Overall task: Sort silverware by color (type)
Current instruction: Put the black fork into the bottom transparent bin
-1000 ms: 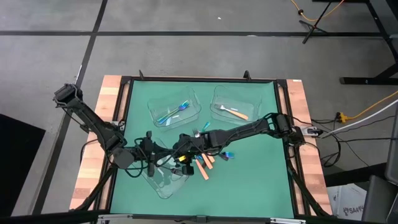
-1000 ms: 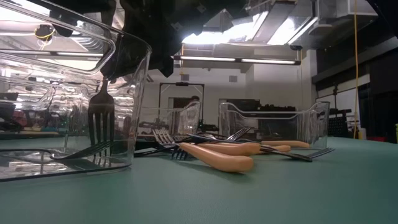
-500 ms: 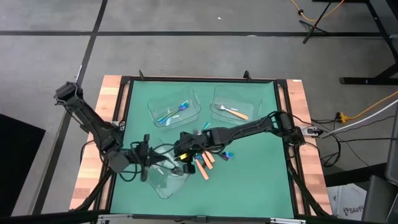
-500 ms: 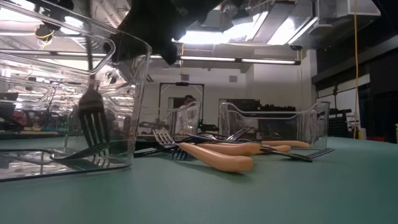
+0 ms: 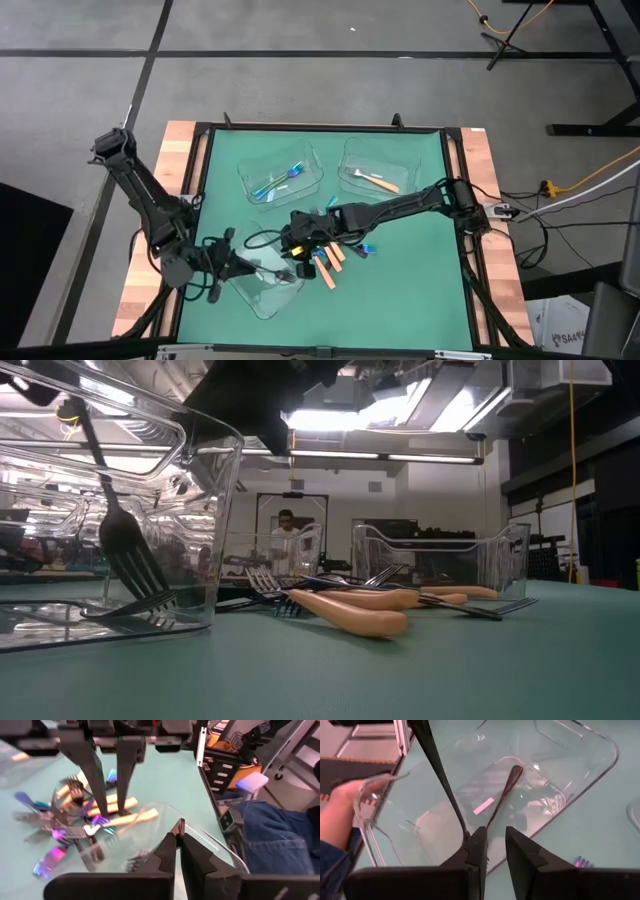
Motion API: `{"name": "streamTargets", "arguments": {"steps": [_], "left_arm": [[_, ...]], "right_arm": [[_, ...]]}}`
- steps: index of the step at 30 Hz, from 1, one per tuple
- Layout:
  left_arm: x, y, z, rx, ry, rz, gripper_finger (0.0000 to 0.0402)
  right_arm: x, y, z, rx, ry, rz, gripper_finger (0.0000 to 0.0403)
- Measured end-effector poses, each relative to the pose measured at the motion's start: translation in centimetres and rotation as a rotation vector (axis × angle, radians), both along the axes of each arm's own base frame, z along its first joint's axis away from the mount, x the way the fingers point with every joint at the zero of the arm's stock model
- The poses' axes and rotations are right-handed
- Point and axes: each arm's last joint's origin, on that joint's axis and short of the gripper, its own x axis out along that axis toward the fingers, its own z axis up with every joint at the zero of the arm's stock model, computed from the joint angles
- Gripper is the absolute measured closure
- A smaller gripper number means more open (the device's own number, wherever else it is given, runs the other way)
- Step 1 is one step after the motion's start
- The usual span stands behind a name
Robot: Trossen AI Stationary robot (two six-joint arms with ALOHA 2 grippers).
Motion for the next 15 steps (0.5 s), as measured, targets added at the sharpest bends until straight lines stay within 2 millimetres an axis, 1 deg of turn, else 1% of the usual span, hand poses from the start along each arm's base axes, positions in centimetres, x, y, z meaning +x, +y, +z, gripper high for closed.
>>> {"name": "streamTargets", "arguments": {"steps": [4, 7, 15], "left_arm": [[-0.8, -0.2, 0.2, -0.047, -0.002, -0.002, 0.0394], [-1.4, 0.0, 0.3, -0.071, 0.006, 0.017, 0.0394], [-2.8, 1.8, 0.2, -0.084, 0.104, 0.078, 0.0395]], "right_arm": [[-0.2, 0.0, 0.1, -0.03, 0.004, 0.023, 0.0342], [-0.4, -0.1, 0.2, -0.038, 0.017, 0.028, 0.0342], [-0.6, -0.1, 0.6, -0.039, 0.02, 0.029, 0.0342]]}}
